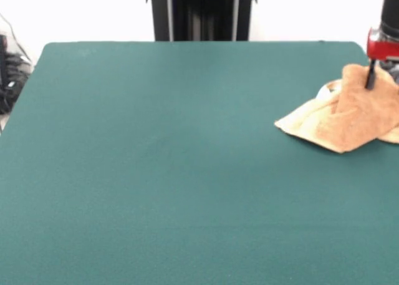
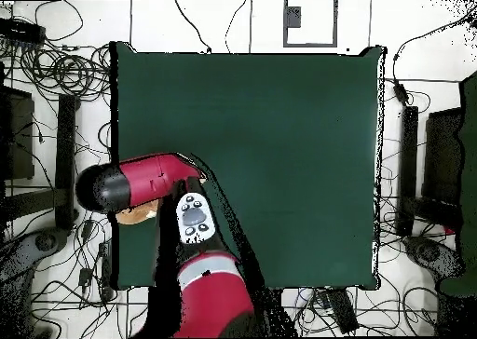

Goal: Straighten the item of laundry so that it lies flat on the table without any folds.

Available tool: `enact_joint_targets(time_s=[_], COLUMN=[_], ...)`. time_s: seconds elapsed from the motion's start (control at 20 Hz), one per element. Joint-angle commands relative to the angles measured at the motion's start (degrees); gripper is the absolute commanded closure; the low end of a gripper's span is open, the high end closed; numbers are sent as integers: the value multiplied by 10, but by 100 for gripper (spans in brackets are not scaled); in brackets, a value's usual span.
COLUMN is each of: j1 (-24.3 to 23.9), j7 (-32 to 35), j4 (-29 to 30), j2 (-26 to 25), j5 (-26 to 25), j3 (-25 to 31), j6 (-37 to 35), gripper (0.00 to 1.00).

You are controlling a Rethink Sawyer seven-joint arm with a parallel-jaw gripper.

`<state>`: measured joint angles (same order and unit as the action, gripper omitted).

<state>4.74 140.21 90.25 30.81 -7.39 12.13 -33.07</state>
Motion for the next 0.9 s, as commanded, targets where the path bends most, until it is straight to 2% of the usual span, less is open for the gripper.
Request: enact_joint_targets(time_s=[0.05, 0.15, 0.25, 0.3, 0.35, 0.4, 0.5, 0.75, 0.85, 0.9], j1=[11, 18, 47, 84, 89, 119, 119, 108, 84, 53], j7=[141, 143, 151, 167, 167, 182, 176, 144, 129, 115], j4=[-20, -22, -46, -69, -85, -101, -135, -125, -107, -86], j2=[11, 8, 3, 0, -16, -23, -66, -79, -78, -75], j5=[15, 13, -14, -41, -51, -65, -70, -47, -21, 4], j3=[-111, -124, -165, -206, -226, -259, -287, -283, -258, -224], j6=[-73, -72, -81, -92, -87, -93, -74, -46, -25, 0], gripper=[0, 0, 0, 0, 0, 0, 0, 0, 0, 0])
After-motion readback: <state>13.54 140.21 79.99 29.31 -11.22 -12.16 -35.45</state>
